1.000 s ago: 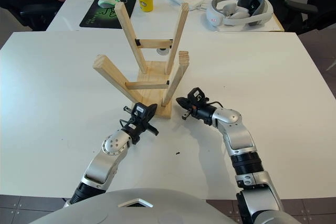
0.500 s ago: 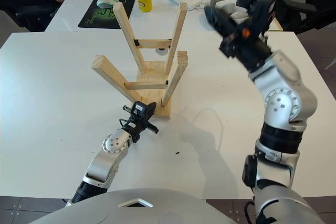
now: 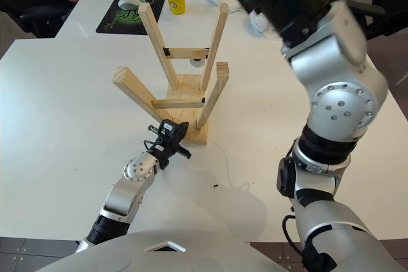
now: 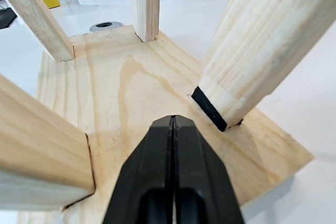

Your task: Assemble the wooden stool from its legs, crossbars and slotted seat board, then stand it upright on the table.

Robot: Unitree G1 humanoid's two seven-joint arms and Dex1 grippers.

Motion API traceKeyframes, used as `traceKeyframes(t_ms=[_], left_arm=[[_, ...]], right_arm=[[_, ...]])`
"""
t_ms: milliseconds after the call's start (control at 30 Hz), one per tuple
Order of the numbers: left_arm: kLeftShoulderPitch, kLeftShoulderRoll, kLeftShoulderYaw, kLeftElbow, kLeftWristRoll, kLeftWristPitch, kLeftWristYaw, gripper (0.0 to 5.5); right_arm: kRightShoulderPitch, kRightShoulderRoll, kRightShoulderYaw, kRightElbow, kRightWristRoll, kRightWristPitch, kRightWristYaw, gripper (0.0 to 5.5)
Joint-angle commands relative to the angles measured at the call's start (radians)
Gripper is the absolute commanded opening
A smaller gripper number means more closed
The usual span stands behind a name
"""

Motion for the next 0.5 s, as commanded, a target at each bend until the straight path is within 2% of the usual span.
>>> traceKeyframes(t_ms=[33,167,233,300,333,367,400,467,500], left_arm=[[0.025,0.025,0.014,0.041,0.011,0.065,-0.002,0.01],[0.029,0.027,0.015,0.038,0.015,0.070,0.000,0.01],[0.030,0.025,0.015,0.038,0.015,0.073,0.001,0.01],[0.030,0.026,0.006,0.037,0.016,0.074,-0.005,0.01],[0.030,0.026,0.004,0.037,0.016,0.074,-0.007,0.01],[0.021,0.029,-0.002,0.041,0.015,0.076,-0.018,0.01],[0.014,0.031,-0.006,0.044,0.014,0.077,-0.025,0.01],[0.012,0.034,-0.004,0.040,0.011,0.082,-0.032,0.01],[0.013,0.033,0.000,0.042,0.010,0.082,-0.031,0.01]], right_arm=[[-0.039,-0.019,-0.031,0.009,0.040,-0.014,-0.020,0.00],[-0.042,-0.028,-0.032,0.007,0.053,-0.020,-0.025,0.00],[0.039,-0.018,0.012,0.004,0.072,0.024,-0.020,0.00],[0.317,-0.007,0.203,0.000,-0.030,0.080,-0.018,0.00],[0.388,-0.007,0.253,-0.002,-0.061,0.089,-0.018,0.00],[0.527,-0.032,0.376,-0.029,-0.123,0.088,-0.012,0.00],[0.608,-0.050,0.449,-0.049,-0.162,0.082,-0.006,0.00],[0.637,-0.032,0.505,-0.073,-0.213,0.068,-0.028,0.00],[0.571,-0.019,0.469,-0.068,-0.235,0.031,-0.033,0.00]])
